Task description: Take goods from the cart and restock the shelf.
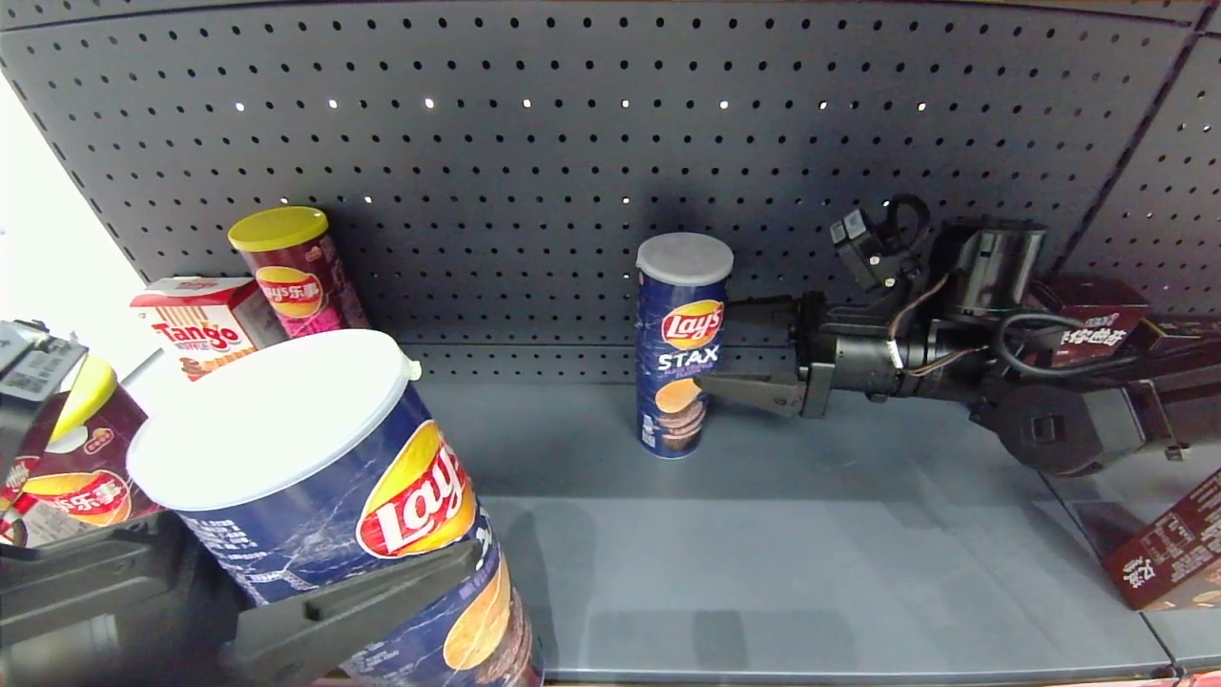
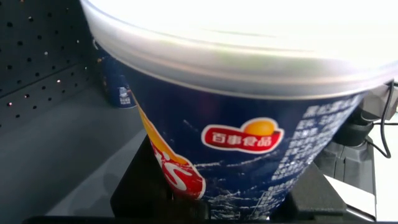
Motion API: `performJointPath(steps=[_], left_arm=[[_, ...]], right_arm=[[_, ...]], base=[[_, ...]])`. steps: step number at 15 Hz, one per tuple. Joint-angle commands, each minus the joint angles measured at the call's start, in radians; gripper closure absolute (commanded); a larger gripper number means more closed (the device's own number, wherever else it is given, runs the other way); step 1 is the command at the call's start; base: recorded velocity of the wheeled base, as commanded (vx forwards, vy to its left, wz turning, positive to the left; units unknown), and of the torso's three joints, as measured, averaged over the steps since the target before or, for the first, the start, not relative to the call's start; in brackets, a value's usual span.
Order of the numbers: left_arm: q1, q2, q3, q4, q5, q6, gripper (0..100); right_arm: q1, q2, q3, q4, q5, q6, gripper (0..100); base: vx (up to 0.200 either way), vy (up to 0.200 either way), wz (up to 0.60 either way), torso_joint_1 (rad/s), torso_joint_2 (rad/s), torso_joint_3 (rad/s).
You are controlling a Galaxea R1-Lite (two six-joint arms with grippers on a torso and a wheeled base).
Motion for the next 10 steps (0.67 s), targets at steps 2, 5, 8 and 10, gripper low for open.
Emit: performJointPath(steps=[2, 5, 8, 10], left_arm=[[0.041, 0.002, -0.001, 0.000, -0.023, -0.001, 100], [0.045, 0.002, -0.001, 0.000, -0.023, 0.001, 100], [0.047, 0.004, -0.007, 0.000, -0.023, -0.001, 100], [0.047, 0.005, -0.008, 0.000, -0.023, -0.001, 100]], right_arm=[[0.000, 0.044, -0.007, -0.005, 0.000, 0.000, 0], [0.002, 0.070, -0.008, -0.008, 0.002, 0.000, 0], [0.008, 0.101, -0.008, -0.031, 0.002, 0.000, 0], [0.014, 0.113, -0.011, -0.032, 0.003, 0.000, 0]], base=[[0.000, 0.000, 0.00, 0.000, 0.00, 0.000], [0.000, 0.000, 0.00, 0.000, 0.00, 0.000], [0.000, 0.000, 0.00, 0.000, 0.00, 0.000], [0.000, 0.000, 0.00, 0.000, 0.00, 0.000]])
